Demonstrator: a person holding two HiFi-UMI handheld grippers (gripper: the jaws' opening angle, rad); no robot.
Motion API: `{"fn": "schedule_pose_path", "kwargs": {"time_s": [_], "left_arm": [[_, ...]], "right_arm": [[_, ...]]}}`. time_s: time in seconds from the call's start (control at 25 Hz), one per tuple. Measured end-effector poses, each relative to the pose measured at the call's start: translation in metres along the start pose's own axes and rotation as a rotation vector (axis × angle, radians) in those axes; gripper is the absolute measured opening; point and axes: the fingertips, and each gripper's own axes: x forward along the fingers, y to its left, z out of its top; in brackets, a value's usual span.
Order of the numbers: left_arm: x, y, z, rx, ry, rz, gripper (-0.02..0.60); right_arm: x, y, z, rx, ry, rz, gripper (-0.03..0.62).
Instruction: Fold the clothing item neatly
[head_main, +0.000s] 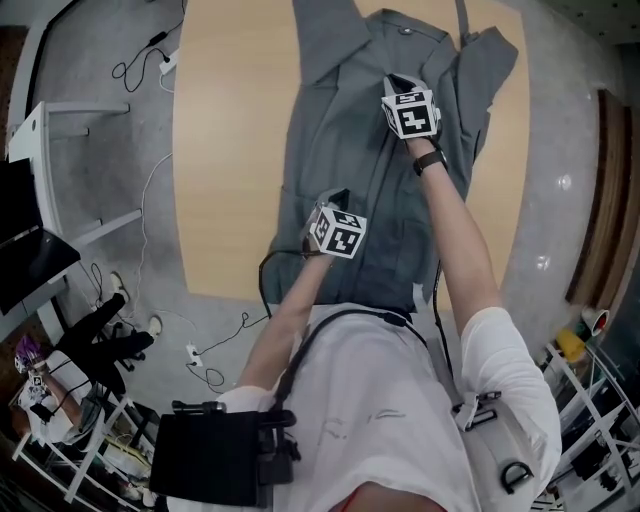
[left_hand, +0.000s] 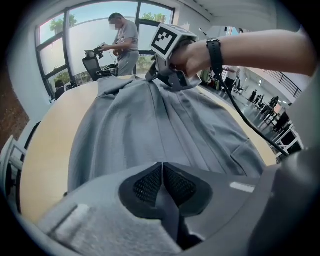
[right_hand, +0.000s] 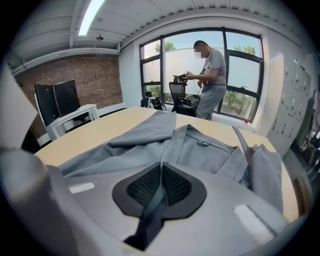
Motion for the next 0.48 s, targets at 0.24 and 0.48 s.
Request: {"fn": "schedule_pose_path", "kwargs": {"time_s": [0.24, 0.48], "left_arm": [[0.001, -0.013, 0.009, 0.027, -0.023, -0.013, 0.054], [0.007, -0.016, 0.001, 0.027, 0.016, -0.045, 0.055]], "right_arm": [[-0.027, -0.016, 0.021, 0.035, -0.074, 0.003, 0.012], [-0.006, -0.036, -0.031, 0.109, 0.028, -0.036, 0.019]]}}
